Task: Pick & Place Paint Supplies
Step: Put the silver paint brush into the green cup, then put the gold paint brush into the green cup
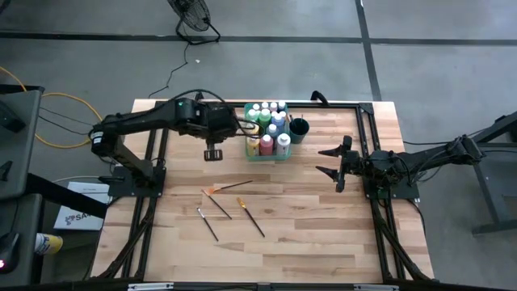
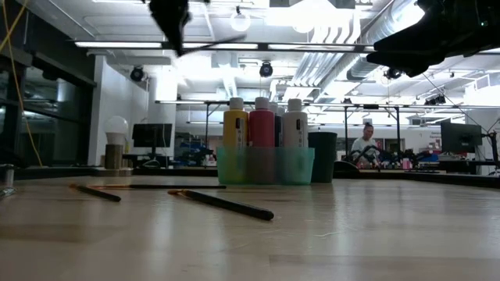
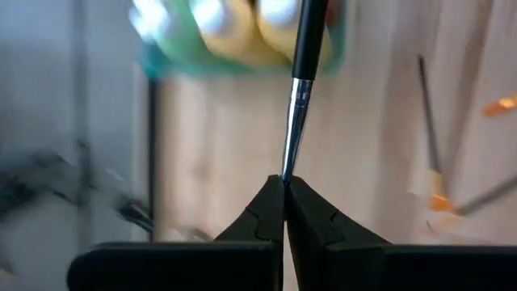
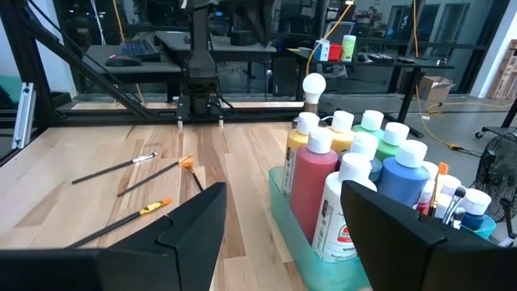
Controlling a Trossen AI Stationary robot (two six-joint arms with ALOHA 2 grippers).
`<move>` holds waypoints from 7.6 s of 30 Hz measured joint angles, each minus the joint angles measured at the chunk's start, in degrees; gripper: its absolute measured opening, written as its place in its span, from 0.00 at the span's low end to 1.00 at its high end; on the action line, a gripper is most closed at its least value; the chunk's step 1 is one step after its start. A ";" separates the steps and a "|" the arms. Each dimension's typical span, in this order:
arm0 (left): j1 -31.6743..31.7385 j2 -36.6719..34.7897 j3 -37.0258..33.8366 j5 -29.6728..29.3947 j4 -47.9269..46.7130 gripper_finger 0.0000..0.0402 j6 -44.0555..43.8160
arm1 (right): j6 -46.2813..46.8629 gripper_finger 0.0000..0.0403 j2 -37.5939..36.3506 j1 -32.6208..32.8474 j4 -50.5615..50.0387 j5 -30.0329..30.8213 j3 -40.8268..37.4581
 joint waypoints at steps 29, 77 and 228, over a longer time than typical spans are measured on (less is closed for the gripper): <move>-6.20 6.86 2.78 -24.19 50.13 0.00 72.48 | 47.80 0.59 0.05 -0.20 14.21 13.26 0.00; -11.20 9.09 2.78 -21.19 63.84 0.00 94.59 | 45.53 0.46 38.08 -32.20 6.13 -57.44 39.23; -8.00 -5.66 -54.91 27.14 36.66 0.32 22.52 | 23.93 0.51 20.27 -36.77 -4.30 -22.74 20.83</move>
